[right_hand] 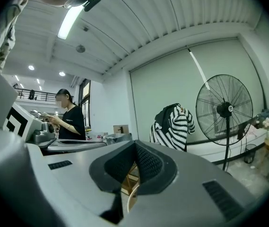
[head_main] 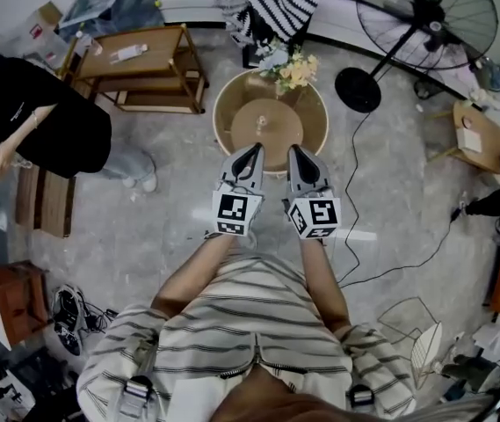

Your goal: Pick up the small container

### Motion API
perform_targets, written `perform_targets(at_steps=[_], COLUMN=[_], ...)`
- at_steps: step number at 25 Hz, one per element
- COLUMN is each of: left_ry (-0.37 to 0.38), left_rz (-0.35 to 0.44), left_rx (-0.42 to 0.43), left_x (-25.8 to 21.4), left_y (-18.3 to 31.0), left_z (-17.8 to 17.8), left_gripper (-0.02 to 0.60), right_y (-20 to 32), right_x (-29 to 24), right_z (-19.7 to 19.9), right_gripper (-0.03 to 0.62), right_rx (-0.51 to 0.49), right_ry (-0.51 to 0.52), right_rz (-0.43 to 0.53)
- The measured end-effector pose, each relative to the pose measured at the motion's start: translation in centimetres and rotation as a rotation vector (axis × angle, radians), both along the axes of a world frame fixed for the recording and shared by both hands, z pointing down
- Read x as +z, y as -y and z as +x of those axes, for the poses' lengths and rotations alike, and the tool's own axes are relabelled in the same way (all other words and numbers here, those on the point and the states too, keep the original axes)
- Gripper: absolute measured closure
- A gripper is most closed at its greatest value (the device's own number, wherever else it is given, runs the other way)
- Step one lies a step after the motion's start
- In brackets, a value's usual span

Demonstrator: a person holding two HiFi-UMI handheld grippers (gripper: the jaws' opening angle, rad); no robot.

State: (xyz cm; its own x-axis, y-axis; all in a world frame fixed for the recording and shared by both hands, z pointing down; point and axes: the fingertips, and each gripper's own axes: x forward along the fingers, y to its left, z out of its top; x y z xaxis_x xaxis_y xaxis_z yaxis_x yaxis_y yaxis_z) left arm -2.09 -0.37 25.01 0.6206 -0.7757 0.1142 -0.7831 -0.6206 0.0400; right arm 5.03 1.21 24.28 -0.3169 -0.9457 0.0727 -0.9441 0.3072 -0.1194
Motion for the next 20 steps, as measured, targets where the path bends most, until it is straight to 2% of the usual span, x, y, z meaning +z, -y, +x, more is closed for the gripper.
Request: perform_targets(at_steps=[13, 20], left_ry=[0.047, 0.075], left_rz=[-0.097, -0.154], left_rx=[-0.066, -0.139], left_x=[5.0, 9.3], left_y=[8.5, 12.7], left_z=[1.2, 1.8], left_gripper=[0.58, 0.58], right_y=[9.4, 14.1], right_x=[3.0, 7.7], right_z=[2.0, 3.2], right_gripper=[0.585, 0.585], right_rx=[-0.065, -0.136], right_ry=[0.022, 0.012], right_rz=[-0.056, -0.126])
